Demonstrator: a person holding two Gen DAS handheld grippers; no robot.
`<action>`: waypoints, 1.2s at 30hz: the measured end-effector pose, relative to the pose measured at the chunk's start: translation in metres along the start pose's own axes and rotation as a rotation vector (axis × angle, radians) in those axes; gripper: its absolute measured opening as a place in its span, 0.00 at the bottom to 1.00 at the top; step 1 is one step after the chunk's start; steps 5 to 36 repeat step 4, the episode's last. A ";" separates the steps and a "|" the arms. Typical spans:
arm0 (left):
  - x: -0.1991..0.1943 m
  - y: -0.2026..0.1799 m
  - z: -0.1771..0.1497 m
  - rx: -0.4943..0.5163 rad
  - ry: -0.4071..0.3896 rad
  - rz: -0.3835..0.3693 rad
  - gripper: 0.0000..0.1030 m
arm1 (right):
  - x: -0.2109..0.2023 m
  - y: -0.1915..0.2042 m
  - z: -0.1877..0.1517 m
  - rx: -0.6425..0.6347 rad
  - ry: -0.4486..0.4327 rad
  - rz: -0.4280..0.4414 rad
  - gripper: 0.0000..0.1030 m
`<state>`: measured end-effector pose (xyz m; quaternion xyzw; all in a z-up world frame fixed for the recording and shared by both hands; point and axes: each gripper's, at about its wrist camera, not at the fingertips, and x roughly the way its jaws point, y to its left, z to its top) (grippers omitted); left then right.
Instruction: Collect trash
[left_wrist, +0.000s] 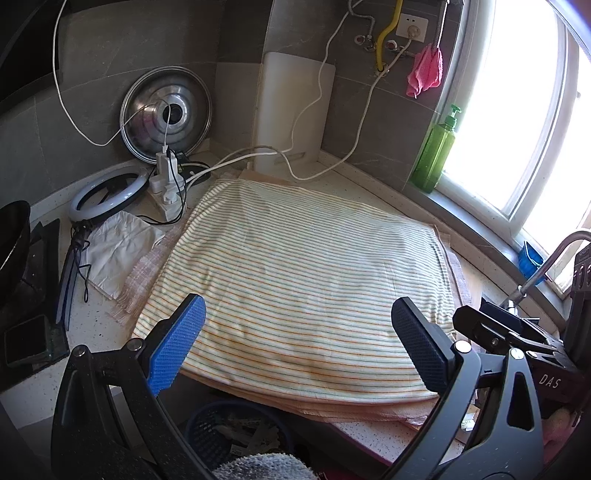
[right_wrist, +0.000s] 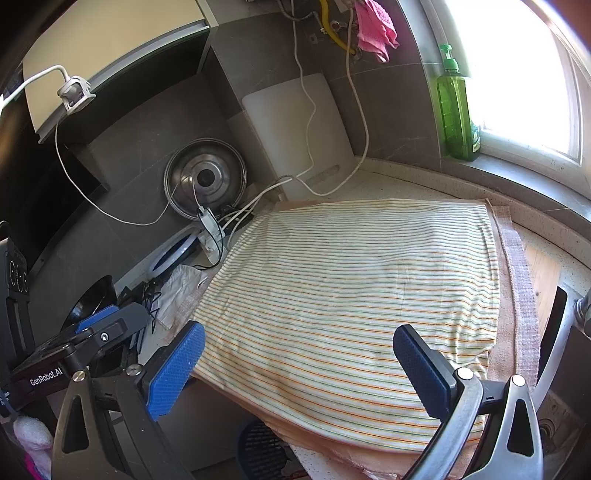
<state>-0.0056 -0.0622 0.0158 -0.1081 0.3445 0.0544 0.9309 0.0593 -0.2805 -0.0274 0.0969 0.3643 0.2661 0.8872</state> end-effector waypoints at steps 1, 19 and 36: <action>0.000 0.000 0.000 0.004 -0.004 0.007 0.99 | 0.000 0.000 0.000 0.001 0.001 -0.001 1.00; 0.003 -0.001 0.001 0.003 0.002 0.008 0.99 | 0.002 -0.002 0.000 0.002 0.004 -0.004 1.00; 0.003 -0.001 0.001 0.003 0.002 0.008 0.99 | 0.002 -0.002 0.000 0.002 0.004 -0.004 1.00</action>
